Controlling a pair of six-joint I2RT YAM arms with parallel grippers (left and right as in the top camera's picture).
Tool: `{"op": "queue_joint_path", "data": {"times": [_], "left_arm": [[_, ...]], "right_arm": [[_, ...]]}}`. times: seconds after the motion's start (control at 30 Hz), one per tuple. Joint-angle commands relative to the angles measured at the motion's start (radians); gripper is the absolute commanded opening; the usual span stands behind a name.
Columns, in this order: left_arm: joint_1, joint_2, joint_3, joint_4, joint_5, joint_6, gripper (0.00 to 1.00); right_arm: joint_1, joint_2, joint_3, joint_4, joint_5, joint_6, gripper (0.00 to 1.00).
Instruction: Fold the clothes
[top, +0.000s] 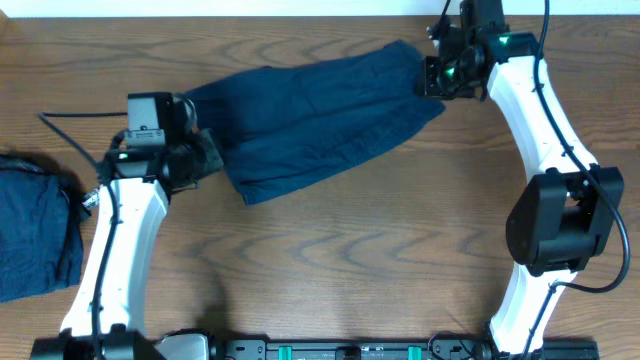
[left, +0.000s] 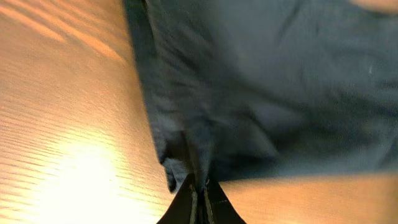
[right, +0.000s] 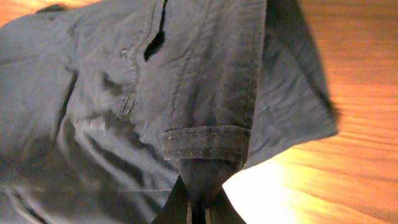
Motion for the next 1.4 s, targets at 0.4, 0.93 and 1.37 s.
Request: {"op": "queue_joint_path", "data": {"times": [0.4, 0.93, 1.37], "left_arm": [[0.004, -0.081, 0.378, -0.174, -0.074, -0.004, 0.06], [0.001, -0.053, 0.659, -0.359, -0.073, 0.037, 0.06], [-0.131, 0.319, 0.61, -0.384, -0.008, 0.098, 0.07]], "right_arm": [[-0.135, -0.019, 0.589, -0.365, 0.124, -0.027, 0.01], [-0.136, -0.074, 0.929, -0.601, 0.211, -0.041, 0.01], [-0.032, -0.057, 0.838, -0.547, 0.223, -0.03, 0.01]]}}
